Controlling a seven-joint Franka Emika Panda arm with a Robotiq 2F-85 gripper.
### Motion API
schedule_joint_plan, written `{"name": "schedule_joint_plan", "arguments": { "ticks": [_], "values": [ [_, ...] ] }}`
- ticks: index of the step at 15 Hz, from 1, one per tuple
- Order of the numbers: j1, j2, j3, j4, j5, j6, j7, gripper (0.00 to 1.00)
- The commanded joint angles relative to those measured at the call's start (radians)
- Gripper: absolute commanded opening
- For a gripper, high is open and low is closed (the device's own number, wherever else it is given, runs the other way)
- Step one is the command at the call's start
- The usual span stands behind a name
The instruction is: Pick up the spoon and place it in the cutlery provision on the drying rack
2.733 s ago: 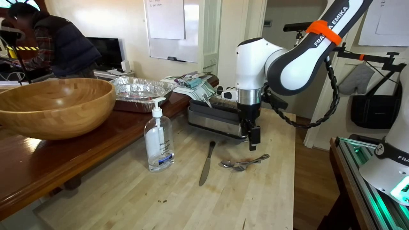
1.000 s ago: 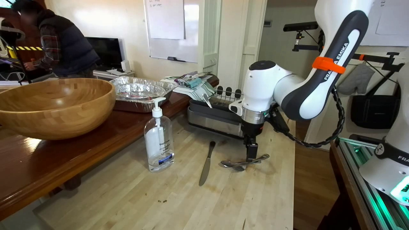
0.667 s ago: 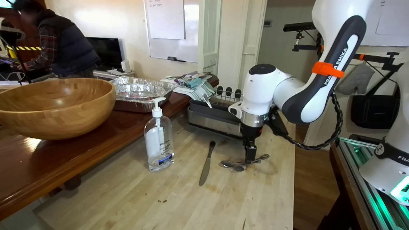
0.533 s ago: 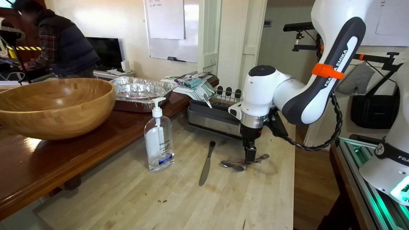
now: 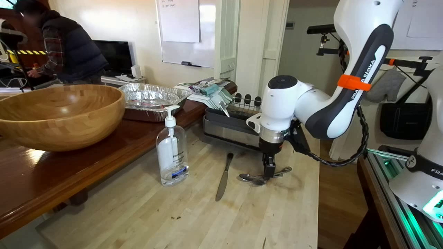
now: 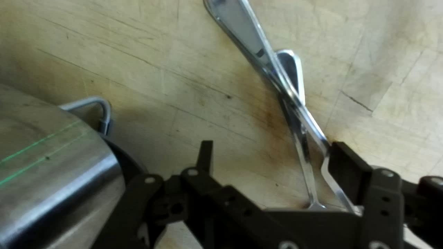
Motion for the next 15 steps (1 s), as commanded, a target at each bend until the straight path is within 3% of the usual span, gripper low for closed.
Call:
{"name": "schedule_joint_plan", "arguments": {
  "ticks": [1, 2, 4, 5, 10, 11, 12, 15],
  "values": [
    [0.038, 0.036, -0.031, 0.019, -0.045, 0.025, 0.059, 0.87],
    [0.042, 0.039, -0.034, 0.021, -0.048, 0.024, 0.064, 0.87],
    [0.051, 0.045, -0.039, 0.025, -0.05, 0.026, 0.07, 0.77],
    [0.055, 0.045, -0.042, 0.026, -0.05, 0.026, 0.07, 0.61],
    [0.071, 0.046, -0.051, 0.033, -0.047, 0.025, 0.074, 0.21],
    [0.073, 0.047, -0.051, 0.034, -0.046, 0.025, 0.074, 0.19],
    [0.074, 0.048, -0.052, 0.035, -0.044, 0.025, 0.072, 0.33],
    [0.072, 0.049, -0.052, 0.035, -0.041, 0.025, 0.069, 0.57]
  ]
}}
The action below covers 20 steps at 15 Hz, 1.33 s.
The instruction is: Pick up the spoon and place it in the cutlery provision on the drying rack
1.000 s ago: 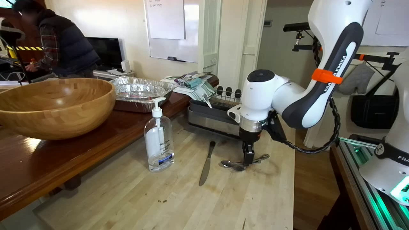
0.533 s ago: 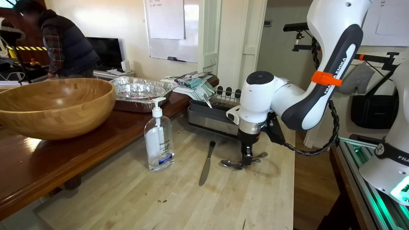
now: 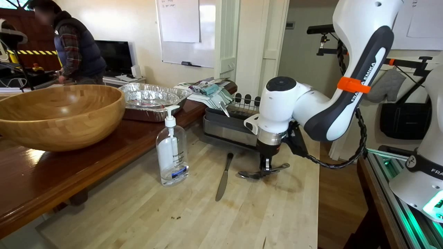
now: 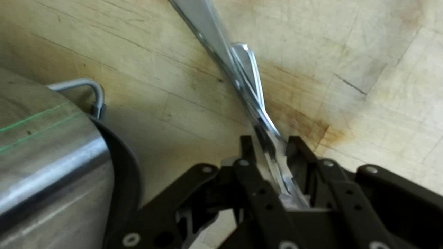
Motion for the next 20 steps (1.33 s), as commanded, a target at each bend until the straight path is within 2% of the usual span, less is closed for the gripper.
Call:
{"name": "schedule_joint_plan", "arguments": {
  "ticks": [1, 4, 6, 7, 8, 9, 10, 20],
  "values": [
    [0.014, 0.035, -0.019, 0.012, -0.023, 0.025, 0.027, 0.66],
    [0.013, 0.037, -0.021, 0.012, -0.021, 0.026, 0.025, 0.76],
    [0.015, 0.041, -0.024, 0.013, -0.023, 0.026, 0.026, 0.74],
    [0.015, 0.041, -0.024, 0.013, -0.023, 0.026, 0.026, 0.69],
    [0.016, 0.041, -0.024, 0.013, -0.023, 0.026, 0.026, 0.67],
    [0.017, 0.04, -0.024, 0.014, -0.023, 0.025, 0.027, 0.61],
    [0.018, 0.04, -0.025, 0.013, -0.024, 0.025, 0.028, 0.65],
    [0.076, 0.01, -0.088, 0.0, -0.078, 0.02, 0.09, 0.7]
  ]
}}
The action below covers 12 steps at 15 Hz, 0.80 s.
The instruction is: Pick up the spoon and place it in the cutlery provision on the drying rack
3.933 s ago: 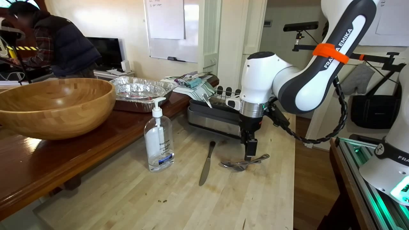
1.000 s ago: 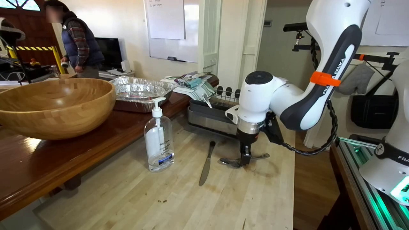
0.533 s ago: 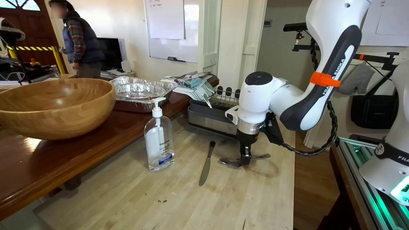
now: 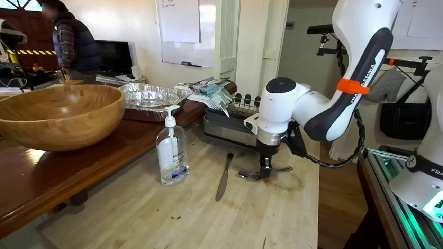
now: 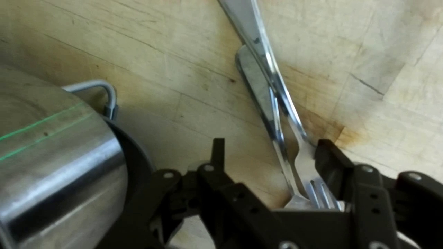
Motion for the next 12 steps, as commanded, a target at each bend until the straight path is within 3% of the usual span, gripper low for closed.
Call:
{"name": "schedule_joint_plan", "arguments": {
  "ticks": [1, 12],
  "values": [
    [0.034, 0.004, -0.039, -0.004, -0.049, 0.019, 0.055, 0.71],
    [0.081, -0.002, -0.077, -0.003, -0.064, 0.021, 0.079, 0.68]
  ]
}}
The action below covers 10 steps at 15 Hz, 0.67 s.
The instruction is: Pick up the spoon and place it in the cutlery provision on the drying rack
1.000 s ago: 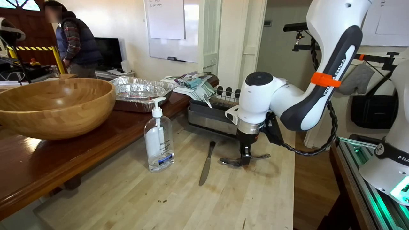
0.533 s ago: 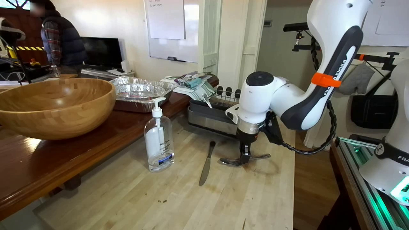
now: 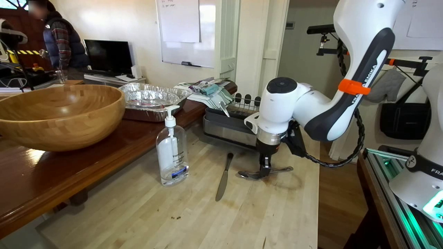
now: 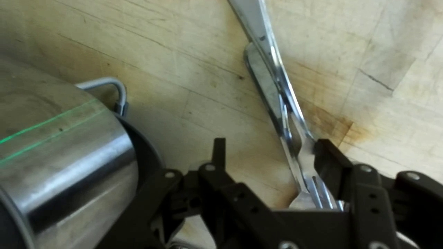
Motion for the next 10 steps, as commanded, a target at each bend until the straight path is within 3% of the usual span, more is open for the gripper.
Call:
{"name": "schedule_joint_plan", "arguments": {
  "ticks": [1, 10],
  "values": [
    [0.029, 0.002, -0.027, -0.003, -0.038, 0.021, 0.042, 0.67],
    [0.031, 0.024, -0.034, 0.004, -0.026, 0.026, 0.038, 0.62]
  ]
}}
